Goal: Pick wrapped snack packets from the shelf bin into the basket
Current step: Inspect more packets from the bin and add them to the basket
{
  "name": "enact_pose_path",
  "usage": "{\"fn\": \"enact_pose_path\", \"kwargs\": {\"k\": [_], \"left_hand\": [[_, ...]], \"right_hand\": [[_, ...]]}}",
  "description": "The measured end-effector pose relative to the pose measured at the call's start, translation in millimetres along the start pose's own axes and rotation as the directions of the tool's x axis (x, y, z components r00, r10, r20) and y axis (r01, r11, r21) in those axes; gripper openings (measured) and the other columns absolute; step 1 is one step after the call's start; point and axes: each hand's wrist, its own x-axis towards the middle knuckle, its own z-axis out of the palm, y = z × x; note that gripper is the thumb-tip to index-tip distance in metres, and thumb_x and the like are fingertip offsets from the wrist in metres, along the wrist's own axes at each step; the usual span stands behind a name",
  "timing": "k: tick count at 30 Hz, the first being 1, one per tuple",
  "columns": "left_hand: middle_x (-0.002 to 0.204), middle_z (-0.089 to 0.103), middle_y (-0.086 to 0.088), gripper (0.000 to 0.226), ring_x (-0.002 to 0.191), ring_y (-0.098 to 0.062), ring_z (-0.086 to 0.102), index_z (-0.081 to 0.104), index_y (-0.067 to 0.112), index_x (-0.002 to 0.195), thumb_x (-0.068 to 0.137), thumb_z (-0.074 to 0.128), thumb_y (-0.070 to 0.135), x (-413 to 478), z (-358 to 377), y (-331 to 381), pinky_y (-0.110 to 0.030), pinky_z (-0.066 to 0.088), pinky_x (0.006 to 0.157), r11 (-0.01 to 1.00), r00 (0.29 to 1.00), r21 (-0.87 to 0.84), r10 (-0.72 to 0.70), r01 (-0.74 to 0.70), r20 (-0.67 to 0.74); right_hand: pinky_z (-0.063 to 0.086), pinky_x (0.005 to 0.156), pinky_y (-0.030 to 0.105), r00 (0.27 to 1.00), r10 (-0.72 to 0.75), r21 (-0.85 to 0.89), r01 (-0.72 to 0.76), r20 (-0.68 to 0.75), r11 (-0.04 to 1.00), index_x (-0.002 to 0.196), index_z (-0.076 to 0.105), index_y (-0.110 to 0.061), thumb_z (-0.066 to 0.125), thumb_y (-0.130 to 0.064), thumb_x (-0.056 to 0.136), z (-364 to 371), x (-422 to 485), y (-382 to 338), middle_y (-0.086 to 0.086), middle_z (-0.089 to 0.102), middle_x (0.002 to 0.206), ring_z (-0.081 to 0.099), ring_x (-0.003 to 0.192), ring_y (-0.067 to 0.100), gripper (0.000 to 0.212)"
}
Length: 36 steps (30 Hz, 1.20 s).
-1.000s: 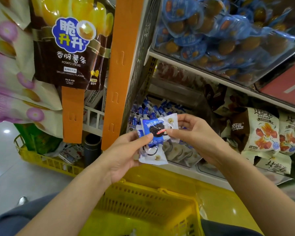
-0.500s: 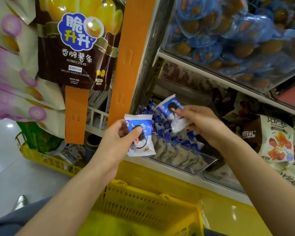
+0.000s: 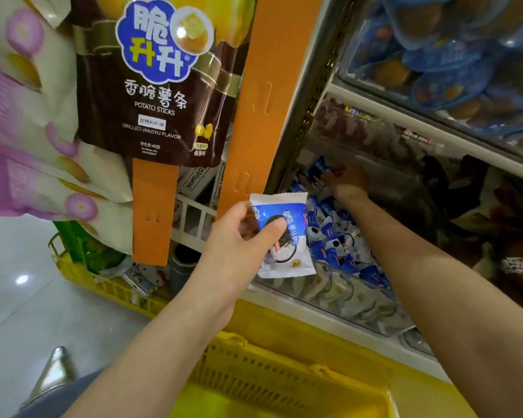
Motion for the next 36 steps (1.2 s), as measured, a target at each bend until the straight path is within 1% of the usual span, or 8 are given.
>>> {"fn": "enact_pose_path", "kwargs": {"k": [5, 8, 13, 18, 21, 24, 29, 36], "left_hand": [[0.096, 0.069, 0.009, 0.017, 0.080, 0.005, 0.065, 0.058, 0.030, 0.100, 0.086, 0.061, 0.021, 4.2, 0.2, -1.3, -0.007, 0.046, 0.055, 1.000, 1.000, -0.023, -0.010, 0.010, -0.003], [0.097, 0.068, 0.007, 0.019, 0.078, 0.007, 0.064, 0.058, 0.027, 0.104, 0.086, 0.061, 0.020, 5.0, 1.4, -2.3, -0.006, 0.045, 0.053, 1.000, 1.000, -0.024, -0.016, 0.016, -0.010], [0.097, 0.068, 0.007, 0.019, 0.080, 0.005, 0.065, 0.057, 0.027, 0.102, 0.085, 0.062, 0.020, 6.6, 4.8, -4.0, -0.006, 0.045, 0.052, 1.000, 0.999, -0.013, -0.026, 0.026, -0.020], [0.095, 0.067, 0.006, 0.019, 0.080, 0.004, 0.065, 0.057, 0.024, 0.104, 0.086, 0.061, 0.019, 5.2, 9.5, -3.7, -0.008, 0.047, 0.054, 0.999, 0.999, 0.008, -0.038, 0.038, -0.008], [0.093, 0.066, 0.006, 0.022, 0.066, 0.008, 0.062, 0.057, 0.021, 0.108, 0.087, 0.061, 0.019, 0.8, 13.5, -4.2, -0.007, 0.042, 0.048, 0.999, 0.999, 0.036, -0.041, 0.041, 0.010], [0.092, 0.065, 0.004, 0.023, 0.056, 0.009, 0.057, 0.056, 0.020, 0.111, 0.088, 0.059, 0.020, -4.3, 16.7, -5.5, -0.007, 0.039, 0.044, 0.997, 0.999, 0.067, -0.037, 0.035, 0.023], [0.096, 0.066, 0.008, 0.019, 0.072, 0.006, 0.063, 0.056, 0.025, 0.106, 0.089, 0.058, 0.017, -12.6, 20.2, -10.8, -0.007, 0.044, 0.052, 0.996, 0.999, 0.079, -0.036, 0.033, 0.038], [0.101, 0.064, 0.009, 0.021, 0.086, 0.007, 0.062, 0.054, 0.030, 0.104, 0.091, 0.056, 0.014, -26.5, 24.5, -22.5, -0.009, 0.049, 0.063, 0.994, 0.996, 0.112, -0.026, 0.017, 0.084]], "right_hand": [[0.036, 0.077, 0.025, 0.997, -0.058, 0.033, 0.059, -0.043, 0.998, 0.102, 0.062, -0.007, 0.055, -0.020, 0.092, 6.9, 6.2, -1.9, 0.011, 0.064, 0.107, 0.057, 0.096, 0.020, 0.018], [0.035, 0.074, 0.027, 0.997, -0.053, -0.043, 0.056, 0.049, 0.998, 0.084, 0.056, -0.013, 0.057, -0.018, 0.091, 9.5, 6.7, 2.8, 0.008, 0.058, 0.095, 0.052, 0.087, 0.018, 0.009], [0.033, 0.070, 0.025, 0.985, 0.044, -0.208, -0.008, 0.168, 0.978, 0.099, 0.064, -0.002, 0.056, -0.022, 0.092, 13.5, 4.3, 12.0, 0.017, 0.064, 0.106, 0.055, 0.088, 0.024, 0.023], [0.041, 0.074, 0.035, 0.963, -0.024, -0.102, 0.053, 0.267, 0.993, 0.108, 0.057, 0.011, 0.040, -0.030, 0.099, 6.3, -3.9, 2.6, 0.032, 0.057, 0.115, 0.058, 0.095, 0.037, 0.046], [0.032, 0.068, 0.027, 0.961, -0.085, -0.093, 0.113, 0.261, 0.989, 0.114, 0.055, 0.003, 0.033, -0.030, 0.101, -2.7, -17.6, -4.9, 0.024, 0.058, 0.119, 0.054, 0.095, 0.029, 0.043], [0.030, 0.061, 0.024, 0.972, -0.164, -0.014, 0.169, 0.166, 0.986, 0.120, 0.053, -0.004, 0.033, -0.029, 0.101, -16.1, -42.4, -16.7, 0.010, 0.058, 0.104, 0.051, 0.086, 0.019, 0.037], [0.047, 0.083, 0.025, 0.944, -0.329, 0.271, 0.314, 0.010, 0.910, 0.102, 0.061, -0.016, 0.040, -0.025, 0.098, -45.9, -112.7, -32.2, -0.001, 0.065, 0.097, 0.060, 0.090, 0.008, 0.022], [0.050, 0.069, 0.015, 0.934, -0.325, 0.369, 0.253, 0.148, 0.894, 0.109, 0.056, -0.029, 0.049, -0.031, 0.092, -63.9, -211.1, -19.3, -0.014, 0.062, 0.097, 0.059, 0.085, -0.001, 0.017]]}}
